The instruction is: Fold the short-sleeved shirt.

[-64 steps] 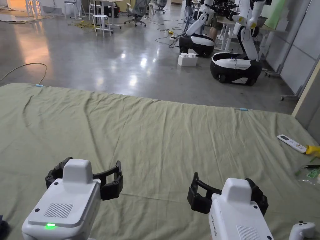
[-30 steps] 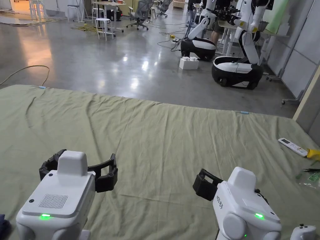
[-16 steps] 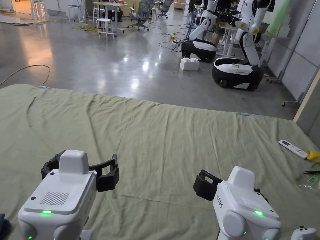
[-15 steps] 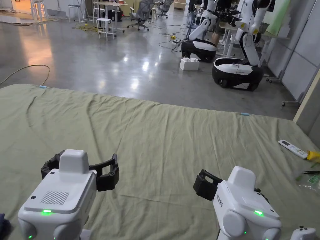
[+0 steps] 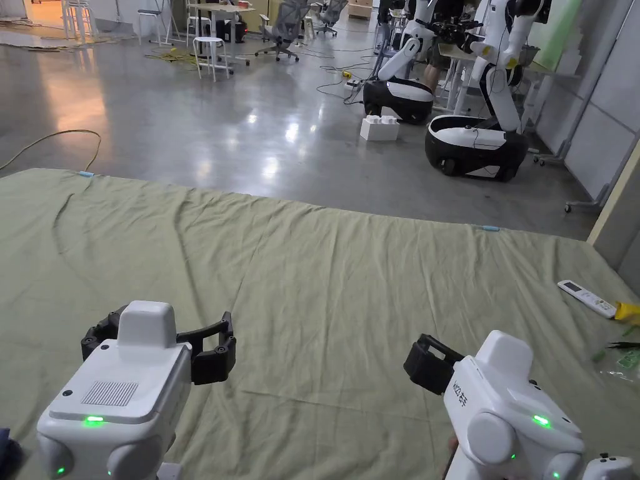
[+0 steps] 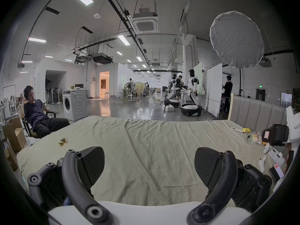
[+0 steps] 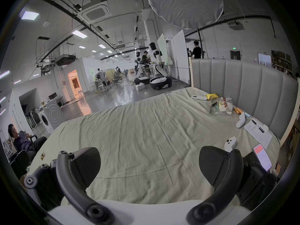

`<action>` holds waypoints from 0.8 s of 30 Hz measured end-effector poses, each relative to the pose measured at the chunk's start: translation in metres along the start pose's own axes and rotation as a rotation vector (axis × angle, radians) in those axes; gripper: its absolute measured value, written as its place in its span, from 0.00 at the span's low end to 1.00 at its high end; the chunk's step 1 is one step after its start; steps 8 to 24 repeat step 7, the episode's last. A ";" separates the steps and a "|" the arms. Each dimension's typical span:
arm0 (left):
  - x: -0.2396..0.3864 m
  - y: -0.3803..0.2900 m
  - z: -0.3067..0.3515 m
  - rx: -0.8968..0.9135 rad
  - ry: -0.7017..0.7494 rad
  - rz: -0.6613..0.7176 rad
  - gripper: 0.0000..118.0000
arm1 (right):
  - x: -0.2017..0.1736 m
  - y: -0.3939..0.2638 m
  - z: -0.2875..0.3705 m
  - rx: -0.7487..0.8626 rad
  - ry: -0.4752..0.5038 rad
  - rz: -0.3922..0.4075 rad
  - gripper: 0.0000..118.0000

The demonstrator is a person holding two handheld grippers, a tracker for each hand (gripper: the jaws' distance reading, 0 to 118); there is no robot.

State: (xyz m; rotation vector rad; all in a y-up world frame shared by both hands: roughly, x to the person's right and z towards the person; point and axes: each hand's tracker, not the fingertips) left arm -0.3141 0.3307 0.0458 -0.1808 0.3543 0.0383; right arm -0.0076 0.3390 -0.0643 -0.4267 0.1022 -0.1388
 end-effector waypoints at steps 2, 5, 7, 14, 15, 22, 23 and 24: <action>-0.001 0.000 0.000 0.005 0.000 0.007 0.94 | 0.001 0.000 -0.001 -0.014 0.006 0.004 1.00; -0.001 0.000 0.000 0.015 0.006 0.009 0.94 | 0.006 -0.002 0.001 -0.002 0.068 -0.028 1.00; 0.000 0.000 0.000 0.021 0.013 0.001 0.94 | 0.010 -0.006 0.001 0.024 0.106 -0.045 1.00; 0.000 0.000 0.000 0.021 0.013 0.001 0.94 | 0.010 -0.006 0.001 0.024 0.106 -0.045 1.00; 0.000 0.000 0.000 0.021 0.013 0.001 0.94 | 0.010 -0.006 0.001 0.024 0.106 -0.045 1.00; 0.000 0.000 0.000 0.021 0.013 0.001 0.94 | 0.010 -0.006 0.001 0.024 0.106 -0.045 1.00; 0.000 0.000 0.000 0.021 0.013 0.001 0.94 | 0.010 -0.006 0.001 0.024 0.106 -0.045 1.00; 0.000 0.000 0.000 0.021 0.013 0.001 0.94 | 0.010 -0.006 0.001 0.024 0.106 -0.045 1.00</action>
